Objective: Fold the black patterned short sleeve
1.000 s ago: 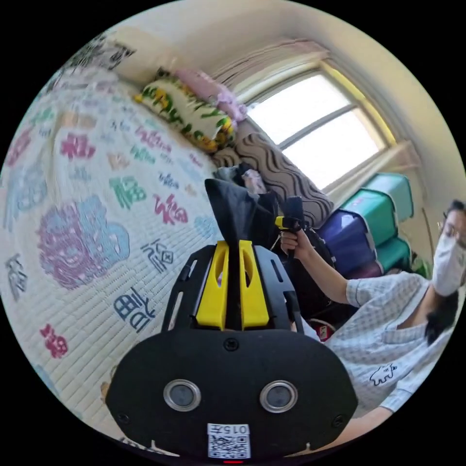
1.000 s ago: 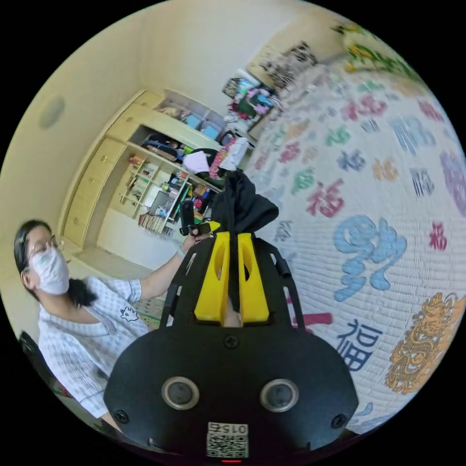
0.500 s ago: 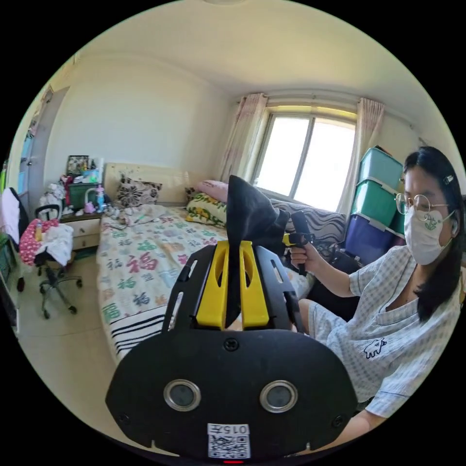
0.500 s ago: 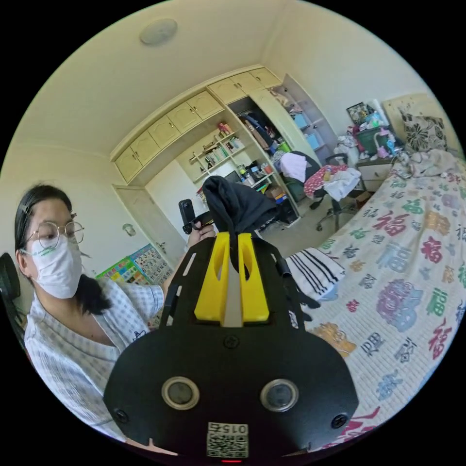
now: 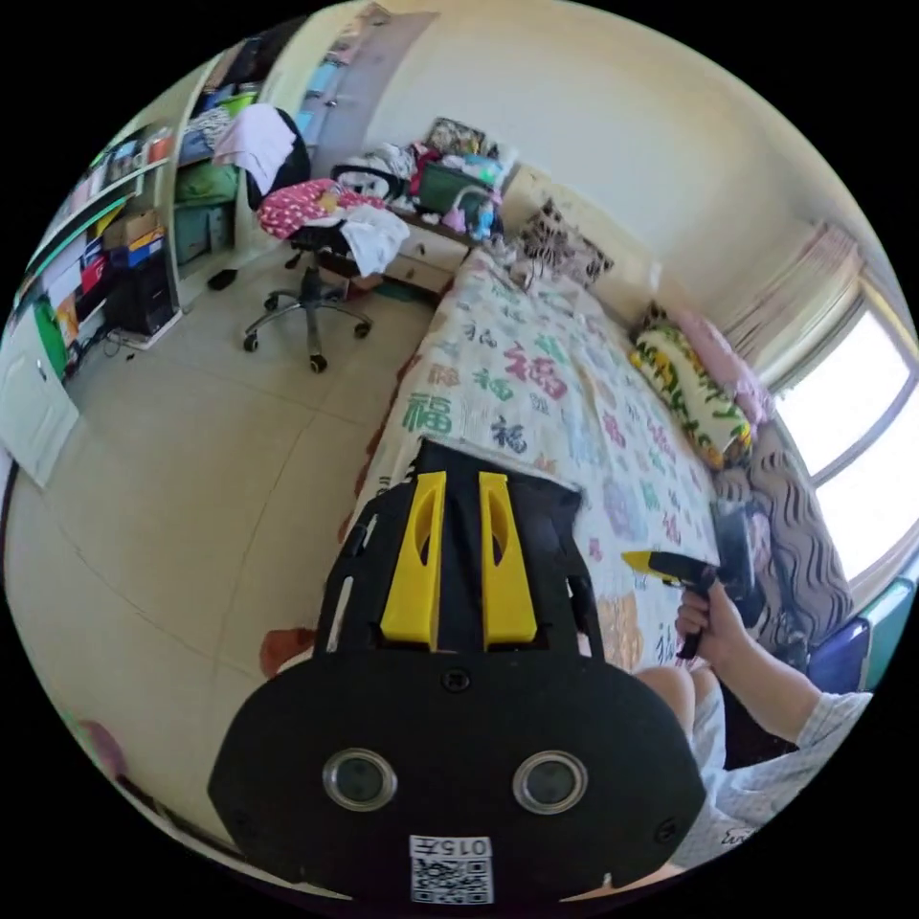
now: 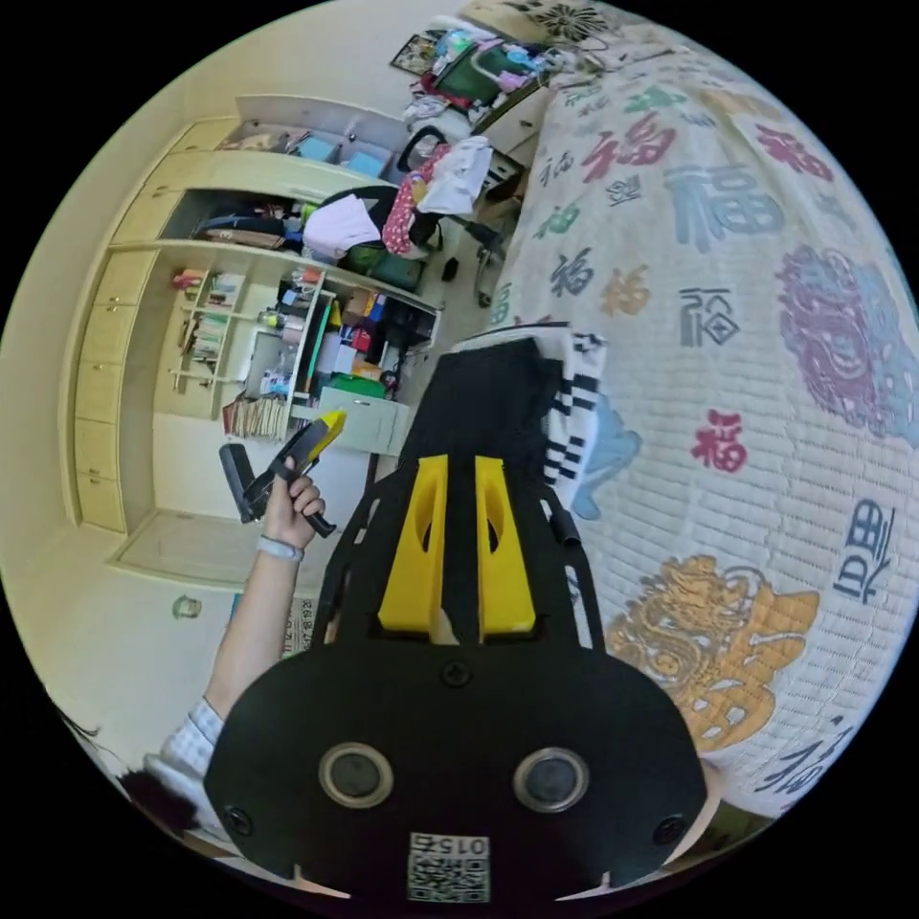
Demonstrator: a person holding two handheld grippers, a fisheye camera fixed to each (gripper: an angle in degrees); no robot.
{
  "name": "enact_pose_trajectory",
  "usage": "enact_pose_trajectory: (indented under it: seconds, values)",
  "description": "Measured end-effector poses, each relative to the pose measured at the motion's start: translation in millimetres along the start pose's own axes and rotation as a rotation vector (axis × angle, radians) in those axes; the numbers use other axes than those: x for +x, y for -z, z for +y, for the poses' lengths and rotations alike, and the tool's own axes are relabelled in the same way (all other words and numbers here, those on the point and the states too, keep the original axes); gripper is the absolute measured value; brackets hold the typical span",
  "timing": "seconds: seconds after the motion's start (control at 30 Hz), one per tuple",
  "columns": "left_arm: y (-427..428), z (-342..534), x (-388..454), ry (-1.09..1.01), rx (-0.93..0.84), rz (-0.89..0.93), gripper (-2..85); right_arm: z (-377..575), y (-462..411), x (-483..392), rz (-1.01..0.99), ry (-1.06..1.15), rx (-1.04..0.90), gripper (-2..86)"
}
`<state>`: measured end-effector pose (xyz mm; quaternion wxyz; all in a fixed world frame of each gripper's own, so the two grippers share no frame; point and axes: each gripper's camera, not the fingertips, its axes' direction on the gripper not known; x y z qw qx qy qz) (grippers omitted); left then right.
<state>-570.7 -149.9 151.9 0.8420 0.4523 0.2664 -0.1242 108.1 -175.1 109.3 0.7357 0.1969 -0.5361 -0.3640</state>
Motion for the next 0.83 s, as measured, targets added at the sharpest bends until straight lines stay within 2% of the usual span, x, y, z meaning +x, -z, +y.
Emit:
enact_pose_trajectory:
  seconds: [0.2,0.27,0.37,0.63,0.83]
  values:
    - [-38,60,57,-0.069,0.028,0.293,6.6,47,79,48,0.022,0.036,0.105,5.1]
    - [-59,78,92,-0.119,0.014,0.376,6.6,70,114,62,0.101,0.044,0.151,5.1]
    - [-108,104,169,-0.23,-0.057,0.474,6.8,110,179,87,0.322,-0.002,0.238,5.2]
    - [-277,178,466,-0.622,-0.415,0.747,8.7,233,361,152,0.83,-0.261,0.461,6.3]
    - [-374,243,656,-0.865,-0.564,0.767,10.3,298,463,220,1.041,-0.546,0.489,6.7]
